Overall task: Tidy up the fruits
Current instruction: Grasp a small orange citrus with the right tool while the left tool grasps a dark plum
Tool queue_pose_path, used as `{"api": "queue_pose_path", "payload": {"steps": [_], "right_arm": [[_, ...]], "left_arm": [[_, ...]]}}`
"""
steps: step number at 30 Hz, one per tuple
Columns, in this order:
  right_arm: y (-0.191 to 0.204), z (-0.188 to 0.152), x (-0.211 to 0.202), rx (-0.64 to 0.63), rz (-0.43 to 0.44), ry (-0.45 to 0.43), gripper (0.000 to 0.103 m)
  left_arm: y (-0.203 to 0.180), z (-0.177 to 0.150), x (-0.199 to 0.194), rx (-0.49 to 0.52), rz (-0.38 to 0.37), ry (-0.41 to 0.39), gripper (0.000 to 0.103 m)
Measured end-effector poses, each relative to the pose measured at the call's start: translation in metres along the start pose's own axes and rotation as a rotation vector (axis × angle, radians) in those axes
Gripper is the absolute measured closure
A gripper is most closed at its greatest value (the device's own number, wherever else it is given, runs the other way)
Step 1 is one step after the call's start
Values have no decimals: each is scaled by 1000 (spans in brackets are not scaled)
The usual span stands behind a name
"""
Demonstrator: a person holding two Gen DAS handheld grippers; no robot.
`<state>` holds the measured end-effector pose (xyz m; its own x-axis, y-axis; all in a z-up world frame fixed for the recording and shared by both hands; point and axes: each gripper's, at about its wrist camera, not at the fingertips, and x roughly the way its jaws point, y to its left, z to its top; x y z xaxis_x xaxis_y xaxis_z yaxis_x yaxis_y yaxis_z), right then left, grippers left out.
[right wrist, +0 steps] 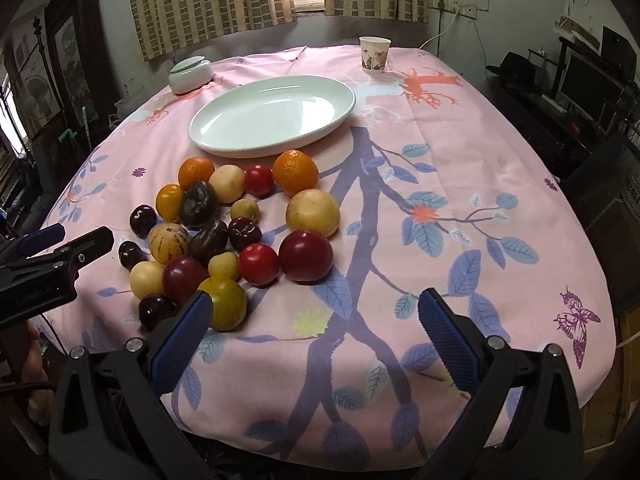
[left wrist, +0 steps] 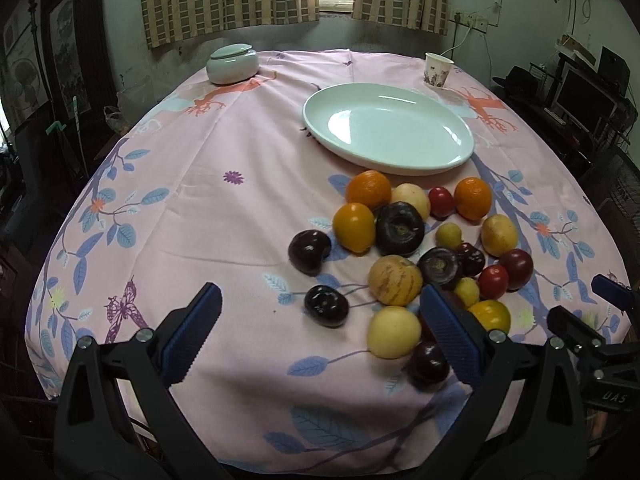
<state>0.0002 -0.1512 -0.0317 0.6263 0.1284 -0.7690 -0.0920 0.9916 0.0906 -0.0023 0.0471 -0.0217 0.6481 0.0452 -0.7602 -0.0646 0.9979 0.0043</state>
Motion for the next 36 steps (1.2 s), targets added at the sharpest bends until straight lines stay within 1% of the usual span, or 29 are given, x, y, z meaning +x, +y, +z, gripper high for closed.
{"api": "queue_pose_path", "payload": {"steps": [1,3,4,5,7,8,9,11,13,14,15,19,22,26,28,29,31,32,33,34,35,36], "right_arm": [[0,-4,-1,-3,13,-6,1],[0,-5,-2,-5,70,-21,2],[2,-7,-3,-7,110,-29,7],[7,-7,-1,-17,146,-27,18],[20,-9,6,-59,188,9,30],[25,-9,11,-73,201,27,35],[30,-10,17,-82,208,45,37],[36,-11,30,-94,222,81,48],[41,-12,41,-98,227,99,54],[43,-12,46,-99,225,101,60],[44,-12,49,-99,211,96,64],[41,-11,39,-89,202,41,65],[39,-9,33,-84,180,22,65],[30,-8,32,-63,169,33,65],[28,-9,34,-56,173,41,65],[27,-9,34,-51,179,47,65],[27,-10,35,-47,191,52,65],[26,-11,35,-46,195,55,65],[27,-11,34,-46,196,56,65],[26,-11,34,-45,195,56,65],[26,-11,33,-43,192,56,65],[24,-11,32,-39,190,55,65]], "left_arm": [[5,-3,3,-8,5,12,2],[13,-10,8,-20,10,40,2],[15,-12,10,-24,14,52,2],[17,-15,11,-29,14,63,2],[19,-18,11,-36,14,77,2],[21,-20,10,-38,16,78,2],[22,-20,9,-41,16,77,2],[25,-20,7,-48,15,72,2],[28,-20,5,-57,13,66,2],[29,-20,5,-60,13,66,2],[30,-20,6,-61,12,66,2],[31,-18,15,-58,16,74,2],[29,-16,26,-50,6,83,2],[24,-15,44,-53,-56,126,2],[21,-13,53,-49,-56,122,3],[22,-11,56,-57,-68,106,4],[27,-4,64,-89,-114,105,7],[30,-1,68,-109,-148,118,12],[31,2,70,-115,-152,121,18],[28,3,70,-98,-149,125,24],[25,3,69,-77,-149,127,27],[24,2,68,-68,-166,133,27]]}}
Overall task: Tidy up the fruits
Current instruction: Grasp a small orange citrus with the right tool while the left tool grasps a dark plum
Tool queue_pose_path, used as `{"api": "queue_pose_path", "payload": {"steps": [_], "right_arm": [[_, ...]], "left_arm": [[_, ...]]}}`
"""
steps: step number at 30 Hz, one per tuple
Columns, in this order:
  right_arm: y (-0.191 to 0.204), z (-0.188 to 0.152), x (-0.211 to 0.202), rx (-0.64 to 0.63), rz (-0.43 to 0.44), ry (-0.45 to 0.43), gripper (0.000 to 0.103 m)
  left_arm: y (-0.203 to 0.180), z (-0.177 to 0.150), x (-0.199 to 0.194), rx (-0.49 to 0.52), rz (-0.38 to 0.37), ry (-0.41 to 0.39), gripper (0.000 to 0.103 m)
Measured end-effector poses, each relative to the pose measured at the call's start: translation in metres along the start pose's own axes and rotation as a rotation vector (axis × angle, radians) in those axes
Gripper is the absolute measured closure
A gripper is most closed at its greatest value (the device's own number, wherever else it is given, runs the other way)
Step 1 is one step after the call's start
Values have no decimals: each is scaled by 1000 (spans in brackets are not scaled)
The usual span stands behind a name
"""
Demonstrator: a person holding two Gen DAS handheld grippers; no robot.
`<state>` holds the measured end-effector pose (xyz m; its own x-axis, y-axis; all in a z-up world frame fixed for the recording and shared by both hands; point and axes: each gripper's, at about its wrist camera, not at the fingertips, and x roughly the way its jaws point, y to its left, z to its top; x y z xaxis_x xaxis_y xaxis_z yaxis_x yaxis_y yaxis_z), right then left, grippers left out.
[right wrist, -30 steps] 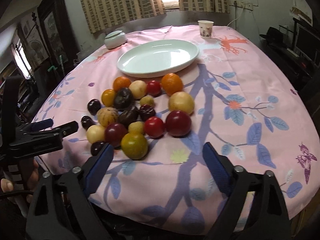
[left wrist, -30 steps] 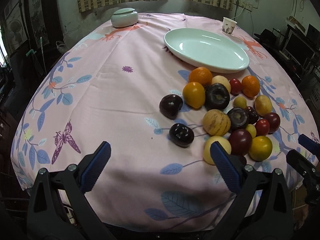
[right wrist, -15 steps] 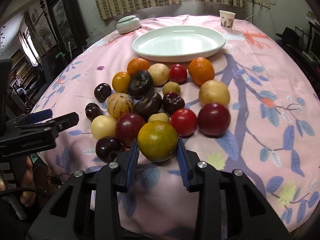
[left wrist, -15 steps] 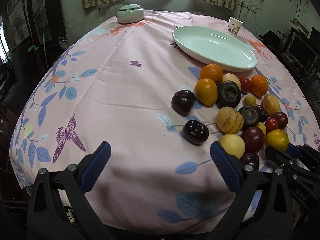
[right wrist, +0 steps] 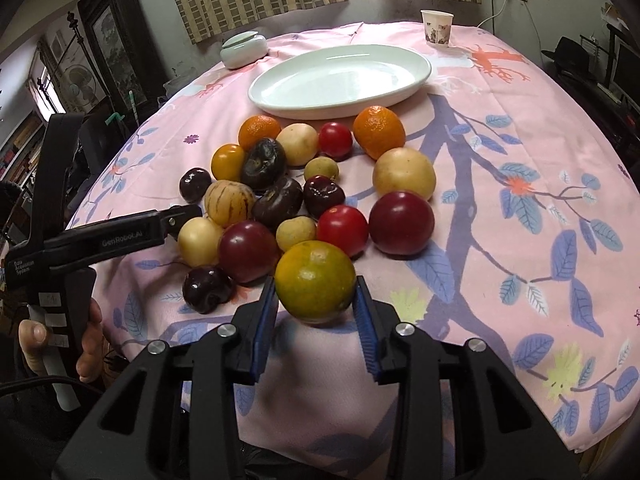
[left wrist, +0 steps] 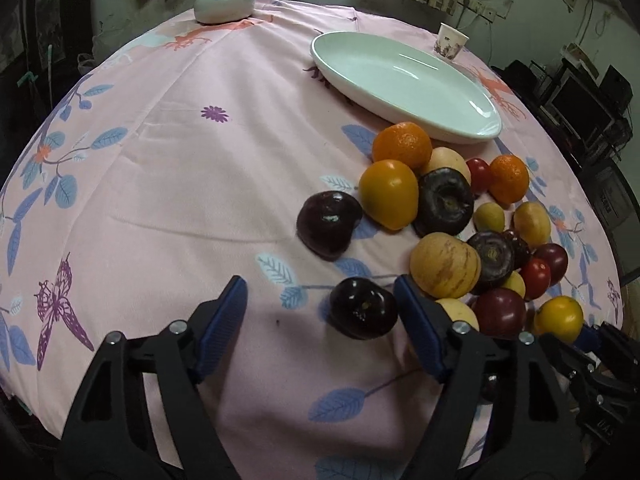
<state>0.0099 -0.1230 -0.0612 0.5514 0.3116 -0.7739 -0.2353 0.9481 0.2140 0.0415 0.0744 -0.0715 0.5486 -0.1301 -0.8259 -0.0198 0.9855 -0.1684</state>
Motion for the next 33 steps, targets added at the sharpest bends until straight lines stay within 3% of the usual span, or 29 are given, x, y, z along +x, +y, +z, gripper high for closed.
{"api": "queue_pose_path", "payload": {"steps": [5,13,14,15,17,19,25,33], "right_arm": [[-5,0,-3,16,-2,-2,64],[-3,-1,-3,14,5,8,64],[-4,-1,-3,17,6,7,64],[-4,0,-3,19,8,7,64],[-3,0,-4,17,9,6,64],[-2,0,-5,13,11,4,64],[-4,0,-8,22,14,-1,64],[-5,8,-8,11,28,-13,64]], "left_arm": [[11,-4,-3,58,4,36,16],[7,-3,-1,110,-12,32,22],[3,-3,-1,109,-13,20,32],[0,-2,-2,98,-43,22,50],[-9,0,-2,100,-77,26,70],[-13,1,-2,107,-50,11,70],[-7,-2,-6,73,-88,19,70],[-18,-1,-37,109,-79,-49,70]]}}
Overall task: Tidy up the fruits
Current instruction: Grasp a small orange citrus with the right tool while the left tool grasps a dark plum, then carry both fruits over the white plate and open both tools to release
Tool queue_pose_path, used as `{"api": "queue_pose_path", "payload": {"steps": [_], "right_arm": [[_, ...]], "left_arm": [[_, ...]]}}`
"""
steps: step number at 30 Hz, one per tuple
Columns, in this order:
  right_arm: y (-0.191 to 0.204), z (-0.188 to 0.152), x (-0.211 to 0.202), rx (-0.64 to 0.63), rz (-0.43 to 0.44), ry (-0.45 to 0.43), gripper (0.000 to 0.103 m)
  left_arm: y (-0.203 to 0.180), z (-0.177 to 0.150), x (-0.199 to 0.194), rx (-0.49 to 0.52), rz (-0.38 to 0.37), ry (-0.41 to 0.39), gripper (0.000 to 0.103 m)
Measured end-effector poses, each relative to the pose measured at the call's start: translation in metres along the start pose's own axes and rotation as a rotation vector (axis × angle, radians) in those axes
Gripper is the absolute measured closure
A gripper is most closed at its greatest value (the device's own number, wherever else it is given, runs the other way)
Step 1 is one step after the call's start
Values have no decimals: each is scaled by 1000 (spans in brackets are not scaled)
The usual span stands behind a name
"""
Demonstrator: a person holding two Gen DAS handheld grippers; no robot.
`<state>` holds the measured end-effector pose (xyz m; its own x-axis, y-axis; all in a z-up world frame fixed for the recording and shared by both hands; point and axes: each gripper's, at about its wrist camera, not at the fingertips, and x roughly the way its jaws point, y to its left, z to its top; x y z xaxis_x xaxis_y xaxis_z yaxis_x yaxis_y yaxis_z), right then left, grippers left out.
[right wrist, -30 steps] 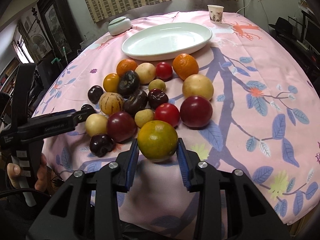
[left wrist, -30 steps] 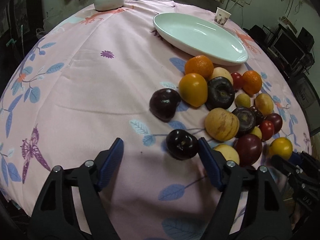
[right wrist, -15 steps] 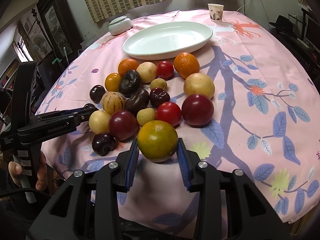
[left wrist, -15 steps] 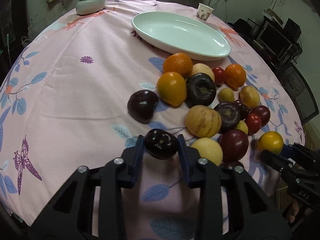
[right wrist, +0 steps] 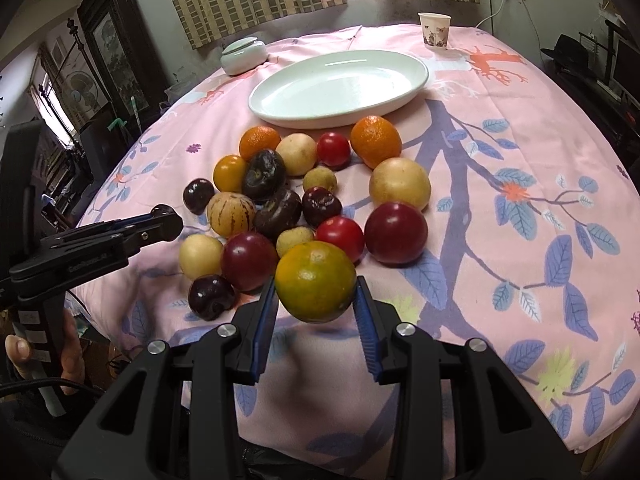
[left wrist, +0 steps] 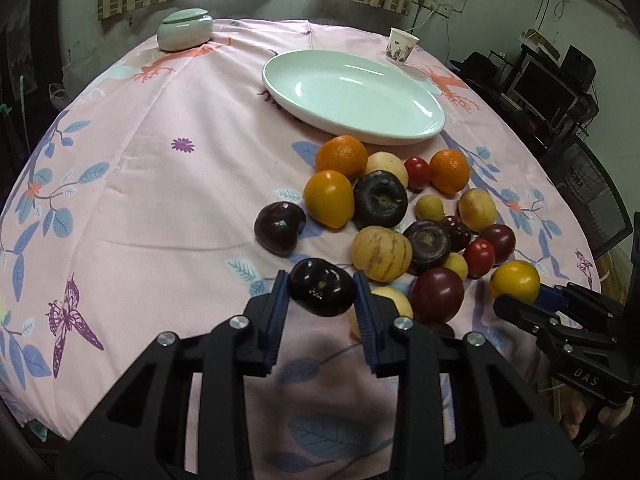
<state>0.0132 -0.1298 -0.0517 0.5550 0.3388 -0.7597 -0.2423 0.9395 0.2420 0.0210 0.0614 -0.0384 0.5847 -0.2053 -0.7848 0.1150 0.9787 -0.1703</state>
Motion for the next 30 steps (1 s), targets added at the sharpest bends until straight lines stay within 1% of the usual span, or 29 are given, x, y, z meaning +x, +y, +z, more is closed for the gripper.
{"api": "queue_pose_path", "payload": {"steps": [5,9,11,13,15,17,18,20,22,23,25,26,28,30], "right_arm": [[-2,27,-4,-34,-18,-57,64],[-3,61,0,-72,-19,-91,65],[-6,81,6,-89,-29,-92,65],[-9,104,14,-105,-46,-88,65],[-15,133,26,-103,-40,-87,65],[-21,167,42,-110,-19,-100,65],[-24,182,52,-122,-13,-102,65],[-30,211,80,-147,-40,-80,65],[-38,231,109,-149,-55,-25,65],[-45,242,127,-121,-43,7,65],[-55,252,151,-70,-24,54,65],[-57,256,159,-62,-28,64,65],[-59,263,173,-60,-41,77,65],[-59,266,182,-55,-37,90,65]], "left_arm": [[-10,19,-6,46,17,-35,70],[-17,48,3,64,30,-42,70],[-19,69,9,76,53,-52,70],[-22,97,17,97,83,-64,70],[-23,130,31,106,119,-72,70],[-21,165,50,108,119,-72,70],[-20,180,63,100,116,-64,70],[-15,208,93,76,105,-20,70],[-9,229,126,43,119,24,70],[-6,237,140,26,118,44,70],[1,249,164,-11,100,84,70],[2,253,174,-19,102,98,70],[2,257,189,-18,110,113,70],[0,258,198,-11,112,123,70]]}}
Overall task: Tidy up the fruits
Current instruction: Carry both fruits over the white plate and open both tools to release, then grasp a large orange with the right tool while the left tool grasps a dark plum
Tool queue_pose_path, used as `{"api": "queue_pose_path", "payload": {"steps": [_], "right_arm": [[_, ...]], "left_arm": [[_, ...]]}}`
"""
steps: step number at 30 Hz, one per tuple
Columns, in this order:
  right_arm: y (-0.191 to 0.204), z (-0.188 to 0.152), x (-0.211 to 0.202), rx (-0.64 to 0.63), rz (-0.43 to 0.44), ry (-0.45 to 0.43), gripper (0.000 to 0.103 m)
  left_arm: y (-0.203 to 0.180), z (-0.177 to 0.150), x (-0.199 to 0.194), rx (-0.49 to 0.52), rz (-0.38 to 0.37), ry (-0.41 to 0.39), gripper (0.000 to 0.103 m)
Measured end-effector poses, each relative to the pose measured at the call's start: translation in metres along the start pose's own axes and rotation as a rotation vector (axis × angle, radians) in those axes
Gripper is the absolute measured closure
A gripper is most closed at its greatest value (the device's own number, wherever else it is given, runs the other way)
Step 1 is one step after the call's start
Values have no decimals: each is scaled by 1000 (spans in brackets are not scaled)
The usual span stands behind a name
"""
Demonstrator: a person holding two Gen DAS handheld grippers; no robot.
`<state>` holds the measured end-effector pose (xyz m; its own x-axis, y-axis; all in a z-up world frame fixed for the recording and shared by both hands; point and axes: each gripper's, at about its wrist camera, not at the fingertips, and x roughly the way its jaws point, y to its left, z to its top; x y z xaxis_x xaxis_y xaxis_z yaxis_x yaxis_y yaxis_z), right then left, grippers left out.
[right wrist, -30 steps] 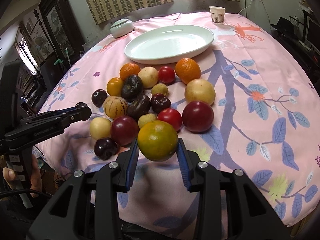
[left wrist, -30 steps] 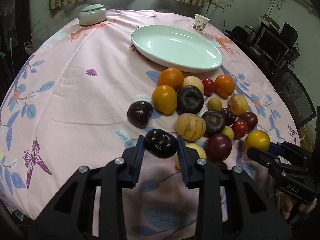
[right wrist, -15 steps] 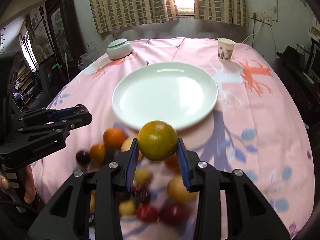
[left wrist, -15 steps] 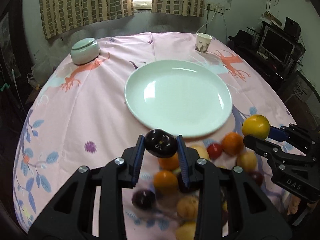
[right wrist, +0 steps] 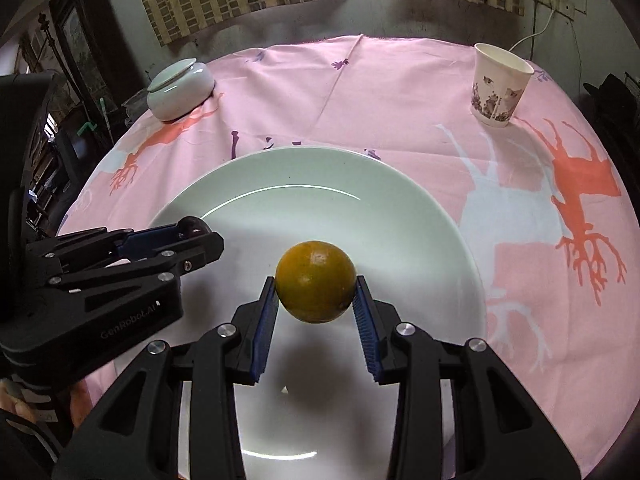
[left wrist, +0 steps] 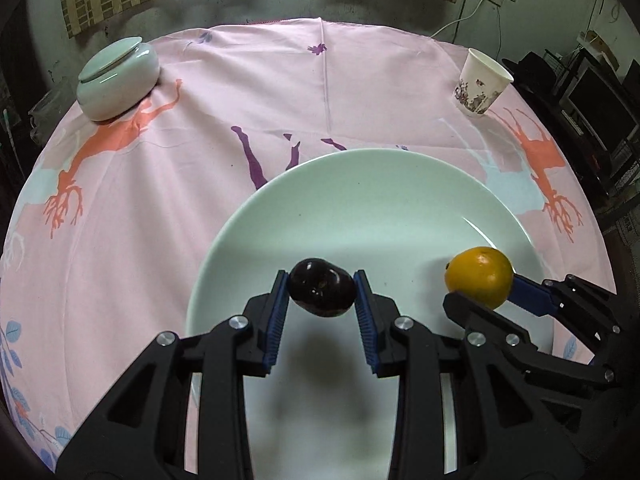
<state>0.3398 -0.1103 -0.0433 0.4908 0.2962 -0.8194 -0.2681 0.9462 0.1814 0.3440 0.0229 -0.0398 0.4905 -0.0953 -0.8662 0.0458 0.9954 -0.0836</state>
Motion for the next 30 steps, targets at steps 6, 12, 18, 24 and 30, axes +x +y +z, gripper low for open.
{"api": "queue_pose_path", "payload": {"steps": [6,12,18,24,30], "right_arm": [[1,1,8,-21,-44,25,54],[18,-23,-65,-73,-60,-107,33],[44,-100,-140,-196,-79,-205,1],[32,-168,-145,-140,-138,-188,1],[25,-171,-114,-70,-63,-106,25]], "left_arm": [[11,5,-8,-44,-20,-34,32],[18,-20,-70,-18,-36,-119,19],[23,-98,-124,99,37,-227,10],[46,-166,-127,75,55,-243,7],[55,-202,-131,60,21,-221,7]]}}
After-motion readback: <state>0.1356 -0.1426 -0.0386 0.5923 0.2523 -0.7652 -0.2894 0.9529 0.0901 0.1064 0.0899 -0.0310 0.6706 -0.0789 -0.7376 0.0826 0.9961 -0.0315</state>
